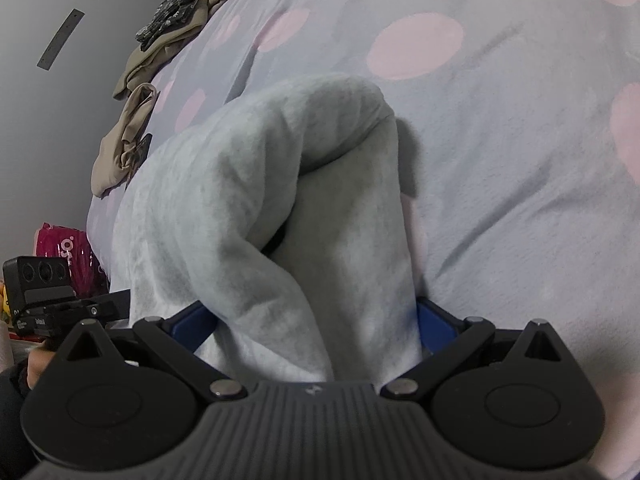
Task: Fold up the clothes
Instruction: 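Grip the sweatshirt bundle with the left tool while the right tool grips it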
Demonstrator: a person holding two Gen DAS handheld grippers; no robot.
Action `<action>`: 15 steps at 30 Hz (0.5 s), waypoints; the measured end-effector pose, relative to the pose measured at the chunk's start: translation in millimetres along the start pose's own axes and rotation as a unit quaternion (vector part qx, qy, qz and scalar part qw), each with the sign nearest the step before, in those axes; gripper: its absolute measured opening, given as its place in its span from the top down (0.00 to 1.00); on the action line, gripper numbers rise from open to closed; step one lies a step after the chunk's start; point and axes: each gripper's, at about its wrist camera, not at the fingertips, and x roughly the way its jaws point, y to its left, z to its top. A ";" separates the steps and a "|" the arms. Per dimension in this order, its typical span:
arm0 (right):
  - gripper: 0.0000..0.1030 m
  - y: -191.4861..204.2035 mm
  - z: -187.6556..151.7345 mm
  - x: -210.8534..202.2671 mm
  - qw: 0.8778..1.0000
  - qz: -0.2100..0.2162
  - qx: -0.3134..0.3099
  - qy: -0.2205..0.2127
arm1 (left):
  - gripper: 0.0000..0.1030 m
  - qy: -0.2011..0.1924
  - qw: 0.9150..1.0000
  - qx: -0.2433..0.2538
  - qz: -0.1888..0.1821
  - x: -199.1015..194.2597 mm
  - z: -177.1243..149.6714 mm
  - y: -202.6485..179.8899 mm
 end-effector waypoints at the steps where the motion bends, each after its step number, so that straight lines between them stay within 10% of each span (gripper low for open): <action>1: 0.00 -1.5 -1.3 -1.5 1.000 0.000 0.000 0.000 | 0.00 0.001 1.000 0.001 0.000 0.4 0.3 -0.2; 15: 0.00 0.1 -5.5 -0.4 1.000 -0.003 -0.002 -0.010 | 0.00 -0.009 1.000 0.005 0.002 5.8 0.0 -5.8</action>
